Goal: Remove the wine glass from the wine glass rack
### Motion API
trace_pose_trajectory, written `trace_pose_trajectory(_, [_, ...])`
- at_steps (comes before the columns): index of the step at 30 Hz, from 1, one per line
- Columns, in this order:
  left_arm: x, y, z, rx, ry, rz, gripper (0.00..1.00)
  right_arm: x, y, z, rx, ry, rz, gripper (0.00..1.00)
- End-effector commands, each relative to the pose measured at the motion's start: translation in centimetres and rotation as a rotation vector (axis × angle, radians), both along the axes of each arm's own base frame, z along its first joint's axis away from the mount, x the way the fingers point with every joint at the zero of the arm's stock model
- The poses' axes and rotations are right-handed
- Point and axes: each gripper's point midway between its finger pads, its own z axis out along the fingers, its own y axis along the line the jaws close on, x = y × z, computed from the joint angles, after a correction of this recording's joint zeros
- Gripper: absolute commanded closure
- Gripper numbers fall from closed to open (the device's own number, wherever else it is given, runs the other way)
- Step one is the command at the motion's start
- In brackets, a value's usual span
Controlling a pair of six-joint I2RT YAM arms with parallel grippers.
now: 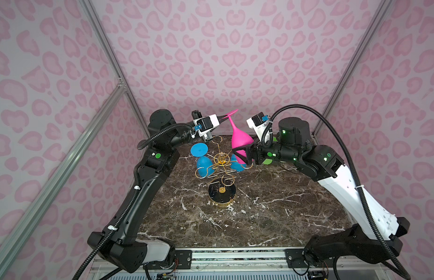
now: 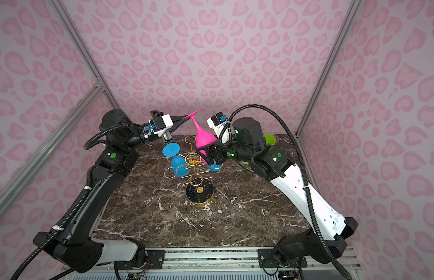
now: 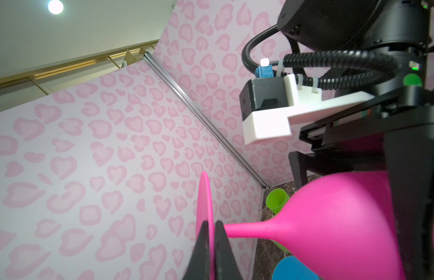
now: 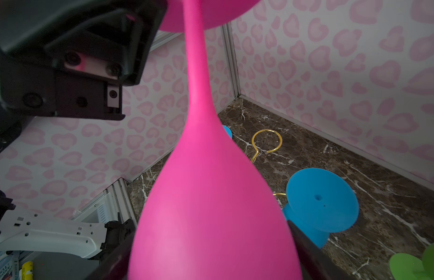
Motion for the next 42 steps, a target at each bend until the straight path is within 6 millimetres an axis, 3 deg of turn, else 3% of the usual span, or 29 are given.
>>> trace_pose_trajectory(1, [0.2, 0.6, 1.4, -0.06, 0.013, 0.039, 0.97, -0.2, 0.0, 0.7, 0.029, -0.02, 0.0, 0.11])
trace_pose_trajectory(9, [1.9, 1.6, 1.2, -0.152, 0.158, 0.126, 0.97, -2.0, -2.2, 3.2, 0.103, -0.12, -0.017, 0.06])
trace_pose_trajectory(17, [3.8, 3.3, 1.1, -0.304, 0.297, 0.221, 0.97, -5.7, -7.2, 6.8, 0.218, -0.235, -0.084, 0.05])
trace_pose_trajectory(24, [3.6, 5.0, 2.1, -0.485, 0.398, 0.186, 0.97, -7.5, -11.6, 8.4, 0.302, -0.291, -0.199, 0.11])
trace_pose_trajectory(25, [3.5, 5.2, 2.1, -0.498, 0.408, 0.182, 0.97, -7.0, -11.4, 7.2, 0.286, -0.272, -0.206, 0.13])
trace_pose_trajectory(30, [3.2, 5.5, 1.4, -0.538, 0.454, 0.168, 0.97, -5.4, -10.1, 6.5, 0.288, -0.236, -0.196, 0.29])
trace_pose_trajectory(37, [2.6, 5.7, 1.3, -0.558, 0.47, 0.151, 0.97, -2.8, -7.3, 5.9, 0.276, -0.22, -0.149, 0.32])
trace_pose_trajectory(40, [2.3, 5.7, 1.4, -0.556, 0.468, 0.142, 0.97, -1.9, -6.8, 6.7, 0.283, -0.227, -0.139, 0.32])
trace_pose_trajectory(42, [2.6, 5.5, 0.2, -0.544, 0.496, 0.145, 0.97, -1.2, -6.6, 6.9, 0.292, -0.228, -0.138, 0.32])
